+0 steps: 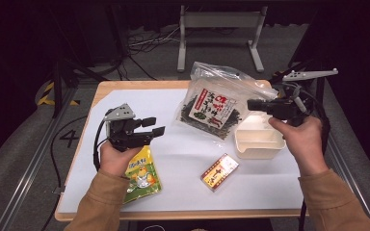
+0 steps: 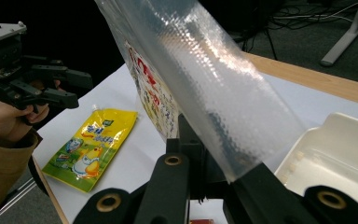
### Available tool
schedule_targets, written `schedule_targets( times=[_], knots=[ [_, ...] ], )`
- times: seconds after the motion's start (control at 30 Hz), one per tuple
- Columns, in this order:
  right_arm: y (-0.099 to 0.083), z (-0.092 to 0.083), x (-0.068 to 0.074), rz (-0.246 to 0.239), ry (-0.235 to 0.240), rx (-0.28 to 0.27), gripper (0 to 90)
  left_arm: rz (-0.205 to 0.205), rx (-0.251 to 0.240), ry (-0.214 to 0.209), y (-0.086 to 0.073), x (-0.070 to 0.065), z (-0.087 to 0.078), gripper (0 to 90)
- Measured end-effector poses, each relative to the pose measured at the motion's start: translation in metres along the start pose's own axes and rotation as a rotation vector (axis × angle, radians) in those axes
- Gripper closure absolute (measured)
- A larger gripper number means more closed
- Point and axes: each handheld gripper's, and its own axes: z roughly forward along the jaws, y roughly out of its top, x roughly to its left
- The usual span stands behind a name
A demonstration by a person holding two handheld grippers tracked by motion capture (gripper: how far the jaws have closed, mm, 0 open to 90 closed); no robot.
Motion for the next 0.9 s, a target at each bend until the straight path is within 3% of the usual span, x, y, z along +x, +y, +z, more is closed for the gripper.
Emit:
schedule_targets(
  times=[0.27,0.9],
  knots=[
    [0.014,-0.010,-0.004,0.001,-0.040,0.012,89.5,0.001,0.028,0.021,-0.003,0.003,-0.002,41.1],
    [0.035,-0.036,-0.034,0.082,-0.127,0.017,89.4,-0.035,0.098,0.042,-0.014,0.015,-0.004,31.3]
  ],
)
